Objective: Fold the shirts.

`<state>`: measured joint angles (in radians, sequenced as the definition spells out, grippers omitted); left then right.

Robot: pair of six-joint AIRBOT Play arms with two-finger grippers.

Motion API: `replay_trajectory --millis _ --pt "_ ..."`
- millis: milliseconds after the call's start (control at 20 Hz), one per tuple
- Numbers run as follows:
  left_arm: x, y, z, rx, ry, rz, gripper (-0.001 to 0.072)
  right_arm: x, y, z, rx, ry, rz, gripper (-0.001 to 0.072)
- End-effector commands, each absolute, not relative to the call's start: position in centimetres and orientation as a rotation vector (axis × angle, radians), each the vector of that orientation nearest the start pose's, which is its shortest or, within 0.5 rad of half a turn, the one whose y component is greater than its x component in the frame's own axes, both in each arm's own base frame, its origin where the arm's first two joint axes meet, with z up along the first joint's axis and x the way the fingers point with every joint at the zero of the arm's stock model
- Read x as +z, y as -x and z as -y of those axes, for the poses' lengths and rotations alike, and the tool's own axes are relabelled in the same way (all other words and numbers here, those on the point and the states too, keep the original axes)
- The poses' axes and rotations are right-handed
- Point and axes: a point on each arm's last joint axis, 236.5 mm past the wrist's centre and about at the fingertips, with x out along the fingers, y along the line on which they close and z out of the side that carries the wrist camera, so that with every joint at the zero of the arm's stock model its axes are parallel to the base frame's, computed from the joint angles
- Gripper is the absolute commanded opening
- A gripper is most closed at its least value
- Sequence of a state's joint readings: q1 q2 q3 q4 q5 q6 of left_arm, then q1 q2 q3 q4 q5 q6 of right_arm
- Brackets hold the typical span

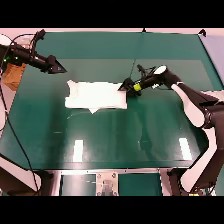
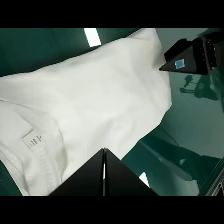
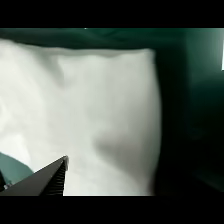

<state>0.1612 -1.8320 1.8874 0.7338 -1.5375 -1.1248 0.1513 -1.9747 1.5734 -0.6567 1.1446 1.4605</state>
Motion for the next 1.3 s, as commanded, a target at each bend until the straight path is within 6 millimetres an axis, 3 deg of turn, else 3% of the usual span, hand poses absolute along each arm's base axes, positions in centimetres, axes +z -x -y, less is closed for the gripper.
replay_trajectory --millis 0,50,100,250,400,600,700,800,900,1000,1100,1250 --pt "7.4 -49.1 9.8 -0.786 0.373 -1.147 0.0025 -8.3 -46.8 -28.6 0.606 -0.805 -1.394 0.0462" --pt "7.4 -49.1 9.8 -0.786 0.373 -1.147 0.0025 -7.4 -47.1 -29.6 0.637 -0.826 -1.365 0.0202" --pt "7.4 -49.1 9.8 -0.786 0.373 -1.147 0.0025 -6.4 -47.4 -30.4 0.665 -0.85 -1.342 0.0036" --pt "7.4 -49.1 9.8 -0.787 0.373 -1.147 0.0025 -1.7 -49.3 -29.9 0.738 -0.842 -1.259 0.0014" --pt "7.4 -49.1 9.8 -0.787 0.373 -1.148 0.0025 6.6 -52.1 -25.0 0.77 -0.83 -1.09 0.0014" --pt "7.4 -48.8 9.8 -0.795 0.373 -1.158 0.0025 18.5 -52.9 -12.3 0.665 -0.835 -0.815 0.0014" --pt "7.4 -48.7 9.8 -0.799 0.372 -1.163 0.0025 22.7 -52.0 -4.4 0.554 -0.852 -0.695 0.0014" --pt "7.4 -48.6 9.9 -0.801 0.372 -1.165 0.0025 25.5 -49.9 5.0 0.392 -0.888 -0.587 0.0013" --pt "7.4 -48.5 9.9 -0.803 0.372 -1.168 0.0025 26.3 -47.4 12.5 0.255 -0.927 -0.519 0.0014" --pt "7.4 -48.5 9.9 -0.803 0.372 -1.168 0.0025 26.0 -44.0 18.9 0.137 -0.973 -0.491 0.0013" --pt "7.3 -48.5 9.9 -0.802 0.372 -1.168 0.0025 24.6 -40.3 23.5 0.014 -1.026 -0.51 0.0014" --pt "7.4 -48.4 9.9 -0.805 0.372 -1.171 0.0025 21.8 -34.5 28.0 -0.199 -1.047 -0.6 0.0013"
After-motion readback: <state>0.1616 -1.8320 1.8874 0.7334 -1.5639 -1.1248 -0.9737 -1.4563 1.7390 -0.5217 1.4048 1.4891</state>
